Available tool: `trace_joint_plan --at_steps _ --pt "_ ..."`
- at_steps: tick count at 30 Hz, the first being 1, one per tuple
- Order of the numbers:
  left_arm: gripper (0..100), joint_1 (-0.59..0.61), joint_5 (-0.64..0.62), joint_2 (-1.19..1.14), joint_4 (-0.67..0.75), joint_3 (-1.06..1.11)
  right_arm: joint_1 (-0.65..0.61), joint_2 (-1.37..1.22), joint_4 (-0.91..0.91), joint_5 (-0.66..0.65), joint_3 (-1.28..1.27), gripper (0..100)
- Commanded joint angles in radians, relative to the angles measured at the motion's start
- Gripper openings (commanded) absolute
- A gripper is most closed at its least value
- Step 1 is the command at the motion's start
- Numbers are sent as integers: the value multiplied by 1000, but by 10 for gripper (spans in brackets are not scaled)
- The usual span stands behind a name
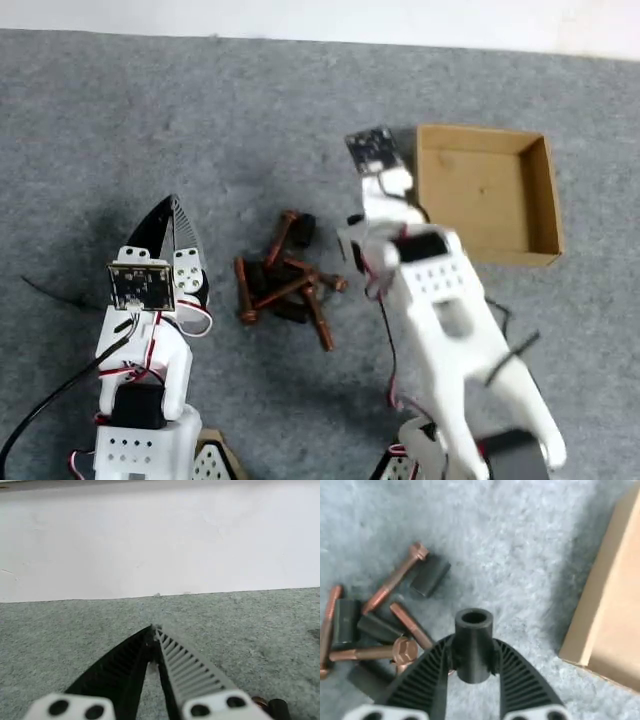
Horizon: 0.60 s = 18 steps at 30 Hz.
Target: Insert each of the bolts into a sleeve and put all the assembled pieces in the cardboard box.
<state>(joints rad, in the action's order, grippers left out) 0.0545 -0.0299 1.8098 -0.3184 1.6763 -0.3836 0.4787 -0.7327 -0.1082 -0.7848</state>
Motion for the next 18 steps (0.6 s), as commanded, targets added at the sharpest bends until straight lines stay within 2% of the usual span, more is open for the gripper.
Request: trace_joint_plan --at_steps 1,4,13,18 --pt "7 10 -5 13 3 15 18 208 199 9 -205 5" --pt "6 10 -6 8 2 -2 31 355 295 9 -366 5" --pt "6 4 -8 -1 -143 -108 35 717 305 9 -568 5" --pt "7 -124 0 -183 -140 -171 31 842 295 9 -628 5"
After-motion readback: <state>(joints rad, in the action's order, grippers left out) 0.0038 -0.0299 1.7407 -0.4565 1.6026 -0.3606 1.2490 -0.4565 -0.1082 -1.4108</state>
